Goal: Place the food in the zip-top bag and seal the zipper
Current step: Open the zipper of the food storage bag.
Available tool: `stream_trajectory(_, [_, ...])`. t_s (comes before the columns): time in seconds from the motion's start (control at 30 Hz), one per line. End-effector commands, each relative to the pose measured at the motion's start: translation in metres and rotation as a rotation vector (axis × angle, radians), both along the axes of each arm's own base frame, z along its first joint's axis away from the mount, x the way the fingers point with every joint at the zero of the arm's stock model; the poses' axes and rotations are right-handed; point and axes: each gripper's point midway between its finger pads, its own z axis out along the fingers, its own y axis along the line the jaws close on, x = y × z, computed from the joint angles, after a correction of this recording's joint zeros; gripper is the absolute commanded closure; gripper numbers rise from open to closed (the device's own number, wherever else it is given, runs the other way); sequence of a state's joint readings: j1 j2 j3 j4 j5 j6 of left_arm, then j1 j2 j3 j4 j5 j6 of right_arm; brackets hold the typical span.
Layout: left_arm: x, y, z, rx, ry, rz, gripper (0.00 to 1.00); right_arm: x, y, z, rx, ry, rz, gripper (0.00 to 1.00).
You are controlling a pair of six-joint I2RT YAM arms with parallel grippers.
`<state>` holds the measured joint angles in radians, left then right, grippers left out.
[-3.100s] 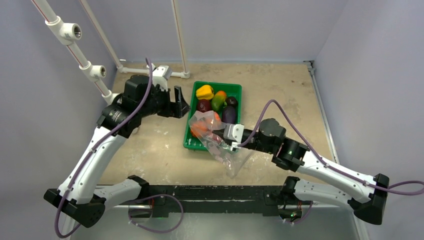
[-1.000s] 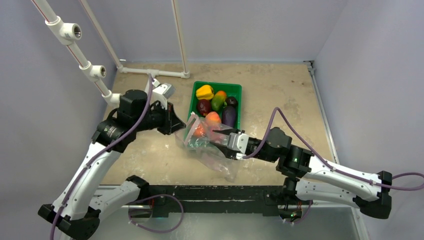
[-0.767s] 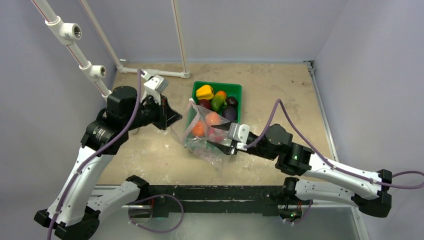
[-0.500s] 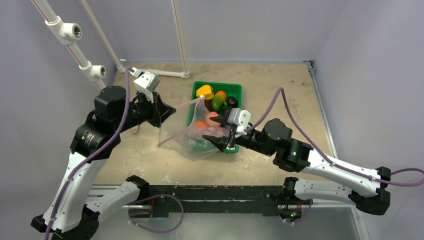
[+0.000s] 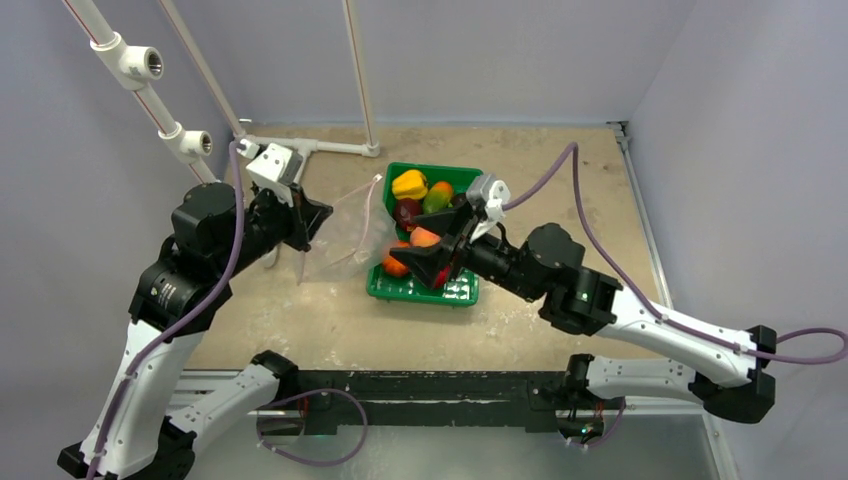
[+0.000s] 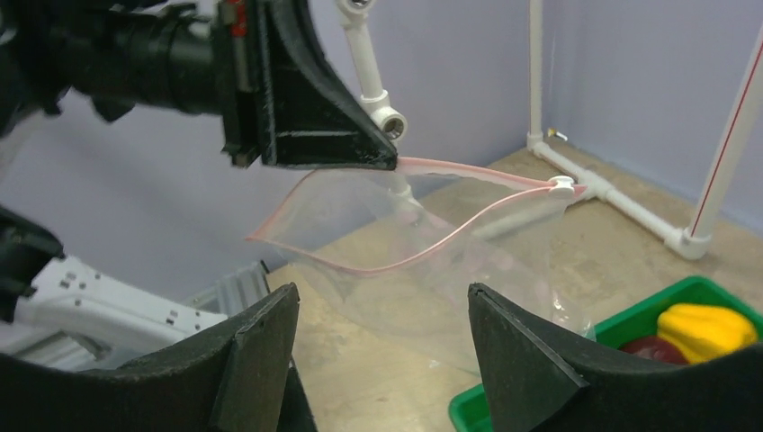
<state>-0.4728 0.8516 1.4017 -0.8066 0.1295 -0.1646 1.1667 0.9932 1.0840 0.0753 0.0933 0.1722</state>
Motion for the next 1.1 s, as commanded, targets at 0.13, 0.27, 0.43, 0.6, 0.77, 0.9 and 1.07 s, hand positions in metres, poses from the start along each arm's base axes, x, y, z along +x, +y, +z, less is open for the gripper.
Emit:
stream_trajectory(0.13, [0.007,0.017,0.0,-0.039,-0.089,0.115,1.0,0.028,0.029,0.006,0.102,0.273,-0.118,0.29])
stream_trajectory(0.27, [0.005,0.019,-0.006,-0.072,-0.098,0.128,1.0,0.035,0.047,-0.009,0.091,0.35,-0.13,0.3])
stream_trajectory(0.43, [0.0,0.02,-0.012,-0.1,-0.104,0.132,1.0,0.04,0.067,-0.019,0.088,0.388,-0.118,0.33])
stream_trajectory(0.6, [-0.004,0.026,-0.014,-0.114,-0.11,0.156,1.0,0.046,0.086,-0.029,0.071,0.417,-0.117,0.35])
stream_trajectory(0.77, [-0.007,0.028,-0.015,-0.128,-0.109,0.161,1.0,0.051,0.097,-0.037,0.056,0.436,-0.128,0.38])
stream_trajectory(0.9, [-0.011,0.03,-0.013,-0.144,-0.117,0.164,1.0,0.052,0.103,-0.043,0.049,0.448,-0.122,0.42])
stream_trajectory(1.07, [-0.015,0.031,-0.015,-0.147,-0.121,0.159,1.0,0.052,0.111,-0.054,0.025,0.46,-0.109,0.63])
